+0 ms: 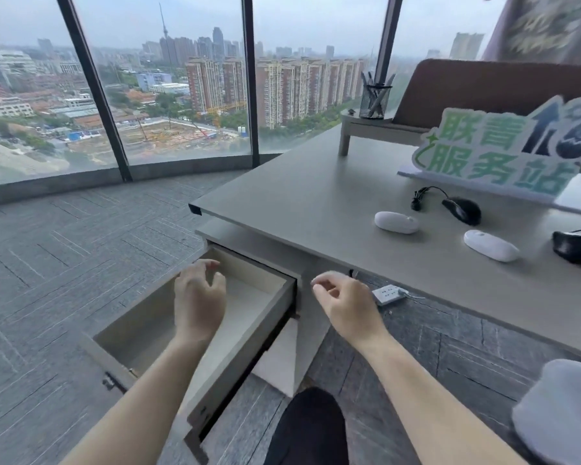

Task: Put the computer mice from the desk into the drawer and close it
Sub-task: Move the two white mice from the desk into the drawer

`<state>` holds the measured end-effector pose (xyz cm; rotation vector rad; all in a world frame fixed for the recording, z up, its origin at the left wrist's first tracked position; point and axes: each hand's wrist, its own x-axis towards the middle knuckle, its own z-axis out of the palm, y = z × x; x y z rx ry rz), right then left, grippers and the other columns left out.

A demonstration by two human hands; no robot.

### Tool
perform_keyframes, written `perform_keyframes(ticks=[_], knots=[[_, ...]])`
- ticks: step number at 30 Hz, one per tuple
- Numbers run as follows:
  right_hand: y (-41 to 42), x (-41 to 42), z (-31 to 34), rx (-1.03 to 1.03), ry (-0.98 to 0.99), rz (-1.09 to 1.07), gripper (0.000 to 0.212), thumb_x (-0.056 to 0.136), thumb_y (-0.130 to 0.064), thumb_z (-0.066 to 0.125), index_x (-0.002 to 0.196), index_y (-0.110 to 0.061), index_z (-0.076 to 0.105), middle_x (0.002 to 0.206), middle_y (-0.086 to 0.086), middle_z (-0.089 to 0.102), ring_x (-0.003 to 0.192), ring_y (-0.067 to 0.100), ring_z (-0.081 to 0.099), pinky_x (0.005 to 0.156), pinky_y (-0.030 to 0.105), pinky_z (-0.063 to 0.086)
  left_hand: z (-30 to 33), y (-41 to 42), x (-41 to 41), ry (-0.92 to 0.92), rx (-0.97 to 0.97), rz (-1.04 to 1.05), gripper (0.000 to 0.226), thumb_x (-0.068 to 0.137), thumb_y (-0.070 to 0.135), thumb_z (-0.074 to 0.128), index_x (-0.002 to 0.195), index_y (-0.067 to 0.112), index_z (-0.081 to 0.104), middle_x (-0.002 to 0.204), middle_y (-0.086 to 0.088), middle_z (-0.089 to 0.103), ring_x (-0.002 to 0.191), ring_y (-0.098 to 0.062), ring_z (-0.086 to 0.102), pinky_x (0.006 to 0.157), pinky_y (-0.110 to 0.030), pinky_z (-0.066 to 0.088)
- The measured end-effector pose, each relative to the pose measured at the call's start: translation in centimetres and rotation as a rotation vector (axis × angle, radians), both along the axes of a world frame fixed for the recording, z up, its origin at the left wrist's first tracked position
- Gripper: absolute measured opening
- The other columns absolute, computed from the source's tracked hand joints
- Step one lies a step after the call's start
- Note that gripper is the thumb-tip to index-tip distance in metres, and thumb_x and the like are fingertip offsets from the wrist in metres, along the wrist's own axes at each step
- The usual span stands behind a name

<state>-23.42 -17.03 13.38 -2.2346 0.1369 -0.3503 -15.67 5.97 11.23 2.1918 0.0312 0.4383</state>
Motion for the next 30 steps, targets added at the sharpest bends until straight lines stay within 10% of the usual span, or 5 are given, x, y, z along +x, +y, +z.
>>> perform_keyframes(ticks=[6, 14, 30], knots=[[-15.3, 0.9, 2.6, -0.281, -0.199, -0.529, 0.034, 0.087, -0.011, 0.06, 0.121, -0.013, 0.062, 0.12, 0.012, 0.061, 0.111, 0.034, 0.049, 0.095, 0.04, 0.04, 4.9, -18.0, 3.8, 0.059, 0.068, -0.549, 0.035, 0.091, 0.02, 0.056, 0.125, 0.018, 0.061, 0.127, -0.007, 0.057, 0.121, -0.024, 0.053, 0.101, -0.037, 0.043], [-27.8, 2.8, 0.6, -0.55, 0.302, -0.659, 0.061, 0.091, -0.043, 0.052, 0.147, -0.027, 0.035, 0.158, 0.013, 0.027, 0.143, 0.041, 0.02, 0.116, 0.047, 0.021, 3.8, -32.2, 8.5, 0.134, 0.553, -0.742, 0.072, 0.087, 0.046, 0.057, 0.151, 0.033, 0.027, 0.164, -0.005, 0.014, 0.148, -0.032, 0.015, 0.118, -0.043, 0.023], [-21.4, 3.6, 1.8, -0.337, -0.032, -0.496, 0.042, 0.082, -0.028, 0.071, 0.12, -0.016, 0.057, 0.109, 0.02, 0.056, 0.102, 0.039, 0.05, 0.089, 0.041, 0.04, 4.4, -29.2, 8.2, 0.036, 0.439, -0.535, 0.052, 0.078, 0.046, 0.062, 0.12, 0.016, 0.05, 0.115, -0.012, 0.059, 0.111, -0.035, 0.05, 0.088, -0.039, 0.043]])
